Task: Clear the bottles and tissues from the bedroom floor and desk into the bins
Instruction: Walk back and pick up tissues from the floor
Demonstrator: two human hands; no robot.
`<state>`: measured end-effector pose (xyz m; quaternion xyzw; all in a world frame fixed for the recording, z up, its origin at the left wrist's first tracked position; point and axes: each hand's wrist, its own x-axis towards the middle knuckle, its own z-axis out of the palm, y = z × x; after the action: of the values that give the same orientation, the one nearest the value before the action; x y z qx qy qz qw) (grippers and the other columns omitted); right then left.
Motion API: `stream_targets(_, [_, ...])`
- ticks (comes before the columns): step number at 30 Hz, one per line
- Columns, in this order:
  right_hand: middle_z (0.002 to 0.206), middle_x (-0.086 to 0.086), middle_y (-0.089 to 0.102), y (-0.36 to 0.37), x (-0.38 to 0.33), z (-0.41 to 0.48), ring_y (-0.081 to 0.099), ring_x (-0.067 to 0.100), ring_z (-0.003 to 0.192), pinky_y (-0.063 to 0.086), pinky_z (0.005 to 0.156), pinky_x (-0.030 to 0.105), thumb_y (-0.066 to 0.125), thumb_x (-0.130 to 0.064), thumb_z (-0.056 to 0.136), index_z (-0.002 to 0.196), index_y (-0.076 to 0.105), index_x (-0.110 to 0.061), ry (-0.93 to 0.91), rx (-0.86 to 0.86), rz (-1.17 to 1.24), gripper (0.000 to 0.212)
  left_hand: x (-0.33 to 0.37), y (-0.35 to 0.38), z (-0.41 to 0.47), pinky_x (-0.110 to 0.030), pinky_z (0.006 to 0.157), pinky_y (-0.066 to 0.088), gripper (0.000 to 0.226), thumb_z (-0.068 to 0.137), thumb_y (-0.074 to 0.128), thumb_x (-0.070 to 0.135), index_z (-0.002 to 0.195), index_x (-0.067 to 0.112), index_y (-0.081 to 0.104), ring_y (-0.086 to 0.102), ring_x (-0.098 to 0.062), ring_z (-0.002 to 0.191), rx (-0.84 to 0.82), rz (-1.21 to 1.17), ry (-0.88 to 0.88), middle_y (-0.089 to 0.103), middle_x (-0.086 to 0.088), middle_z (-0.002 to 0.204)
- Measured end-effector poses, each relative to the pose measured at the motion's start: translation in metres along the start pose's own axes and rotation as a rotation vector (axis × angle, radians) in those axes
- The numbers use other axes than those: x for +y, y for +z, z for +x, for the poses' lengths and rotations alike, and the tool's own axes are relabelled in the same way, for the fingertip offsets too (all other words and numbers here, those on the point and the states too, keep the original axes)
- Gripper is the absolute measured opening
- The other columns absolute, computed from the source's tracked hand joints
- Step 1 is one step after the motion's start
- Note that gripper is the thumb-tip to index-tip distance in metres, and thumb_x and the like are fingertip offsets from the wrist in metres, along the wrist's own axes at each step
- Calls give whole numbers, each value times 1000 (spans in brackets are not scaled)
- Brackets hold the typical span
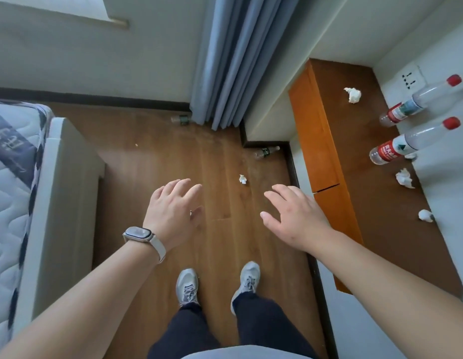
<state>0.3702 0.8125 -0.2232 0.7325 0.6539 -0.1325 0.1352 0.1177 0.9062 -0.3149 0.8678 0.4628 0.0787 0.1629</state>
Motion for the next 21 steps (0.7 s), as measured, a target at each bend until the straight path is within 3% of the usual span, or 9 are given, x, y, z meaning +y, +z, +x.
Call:
stream_targets(8, [145, -1, 41, 66, 29, 71, 35, 20, 133, 33, 104, 40, 38, -50, 94, 134, 48, -21, -79, -11, 54, 51, -1, 76, 17, -46, 92, 45, 45, 82, 65, 35, 125, 22, 59, 54, -31, 120, -37, -9, -149, 59, -6, 130])
stream_targets(11, [147, -2, 37, 123, 43, 112, 32, 20, 133, 30, 104, 39, 39, -51, 94, 137, 45, -21, -121, -73, 107, 53, -9, 134, 24, -45, 87, 48, 48, 80, 69, 34, 125, 21, 59, 56, -32, 115, -91, -14, -240, 61, -7, 127])
stream_targets(16, [147, -3, 34, 226, 70, 189, 29, 20, 133, 27, 105, 38, 36, -51, 94, 135, 43, -22, -205, -170, 126, 51, -23, 241, 45, -42, 81, 52, 50, 77, 57, 37, 123, 17, 60, 58, -34, 109, -147, -6, -346, 62, -9, 124])
stream_targets(21, [143, 1, 36, 340, 94, 270, 33, 23, 128, 30, 100, 38, 34, -52, 94, 133, 43, -21, -329, -186, -2, 50, -49, 366, 81, -44, 84, 51, 49, 79, 68, 30, 125, 16, 58, 57, -36, 113, -182, 19, -356, 60, -12, 128])
